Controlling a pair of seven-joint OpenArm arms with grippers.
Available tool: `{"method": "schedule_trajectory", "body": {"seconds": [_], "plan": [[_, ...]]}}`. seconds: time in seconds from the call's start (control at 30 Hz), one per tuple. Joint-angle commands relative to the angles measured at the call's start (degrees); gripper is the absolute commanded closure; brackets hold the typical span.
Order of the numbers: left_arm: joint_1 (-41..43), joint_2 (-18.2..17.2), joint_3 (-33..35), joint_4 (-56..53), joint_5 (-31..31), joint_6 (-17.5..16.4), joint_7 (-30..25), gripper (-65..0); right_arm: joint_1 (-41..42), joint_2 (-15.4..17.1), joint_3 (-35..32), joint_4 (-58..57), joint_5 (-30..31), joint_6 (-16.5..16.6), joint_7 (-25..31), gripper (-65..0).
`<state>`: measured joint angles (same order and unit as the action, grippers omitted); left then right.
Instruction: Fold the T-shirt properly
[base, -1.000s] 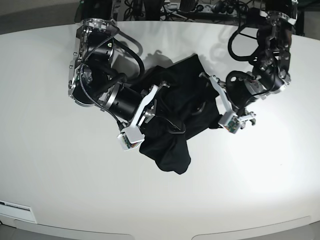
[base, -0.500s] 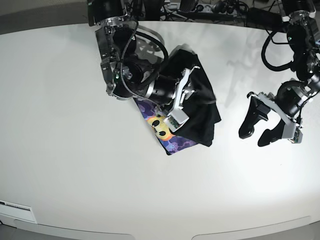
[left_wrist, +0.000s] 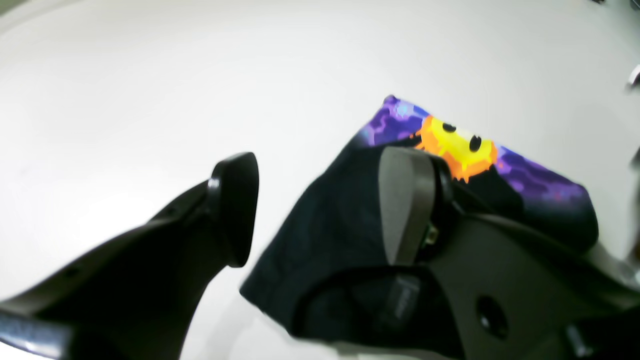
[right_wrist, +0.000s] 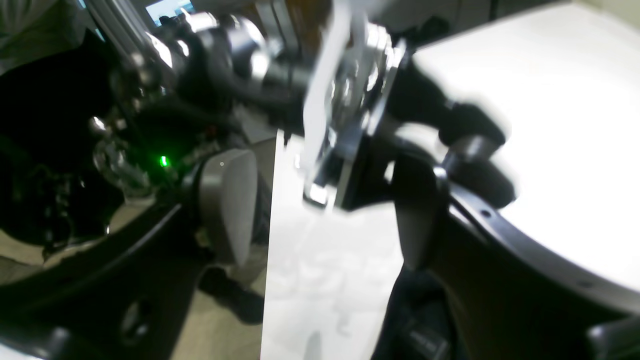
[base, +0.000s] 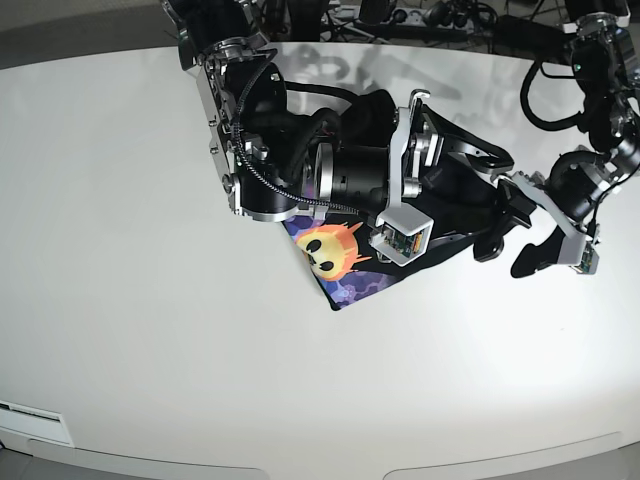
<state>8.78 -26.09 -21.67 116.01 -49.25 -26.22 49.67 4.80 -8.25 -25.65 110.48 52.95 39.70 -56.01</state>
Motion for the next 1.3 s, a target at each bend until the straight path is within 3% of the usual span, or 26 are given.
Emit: {"method": "schedule_trajectory", "body": {"seconds": [0.0,0.03,0.1,0.13,0.17,0.2,0.3,0.43,0.53,0.73,0.87,0.97,1.1,1.27], "plan": [[-0.3,-0.9,-0.5,0.9,-0.7,-0.3,-1.6,-38.8,0.9,-0.6,0.1,1.2,0.0,0.3,1.3,-37.1],[0.0,-0.9,-0.5,0.9,-0.8,-0.3,-1.6,-36.8,0.9,-0.6,0.2,1.4,-1.7,0.3,1.3,-28.8],[0.6,-0.9,-0.5,0.9,-0.8,-0.3,-1.6,-26.3,0.9,-0.6,0.5,1.4,-6.4,0.3,1.3,-1.7],[0.9,-0.9,-0.5,0.9,-0.8,-0.3,-1.6,-15.7,0.8,-0.6,0.9,1.4,-9.1,0.3,1.3,0.0],[1.0,-0.9,-0.5,0.9,-0.8,-0.4,-1.6,-3.6,0.8,-0.6,1.5,1.3,-11.3,0.3,1.5,0.0],[1.1,-0.9,-0.5,0.9,-0.8,-0.4,-1.6,0.0,0.7,-0.4,2.1,1.3,-13.0,0.3,1.8,0.0],[1.0,-0.9,-0.5,0.9,-0.8,-0.4,-1.6,0.0,0.4,0.1,4.0,1.3,-17.0,0.3,3.3,0.0],[1.0,-0.9,-0.5,0.9,-0.8,-1.7,-1.7,0.0,-0.5,1.0,5.1,1.3,-22.0,-1.2,0.5,0.0],[0.9,-0.9,-0.5,0.9,-0.8,-1.7,-1.7,0.0,-4.2,2.6,5.1,1.3,-21.9,-0.9,0.9,0.0],[0.9,-1.4,-0.5,0.9,-0.8,-2.9,-2.1,0.0,-12.7,2.7,5.1,1.3,-22.0,0.3,2.0,0.0],[0.9,-1.8,-0.5,0.9,-0.8,-3.0,-2.3,0.0,-17.0,2.7,5.1,1.3,-24.2,0.3,5.7,0.0],[0.9,-1.8,-0.5,0.9,-0.9,-3.0,-2.3,0.0,-18.2,2.7,5.1,1.3,-23.8,0.3,6.6,0.0],[0.9,-1.8,-0.5,0.9,-0.8,-3.0,-2.9,0.0,-18.6,2.7,3.9,1.3,-18.3,0.3,6.1,0.0],[0.9,-1.9,-0.5,0.9,-0.8,-2.9,-2.9,0.0,-16.9,2.7,-1.0,2.0,-20.3,0.3,3.9,0.0]]}}
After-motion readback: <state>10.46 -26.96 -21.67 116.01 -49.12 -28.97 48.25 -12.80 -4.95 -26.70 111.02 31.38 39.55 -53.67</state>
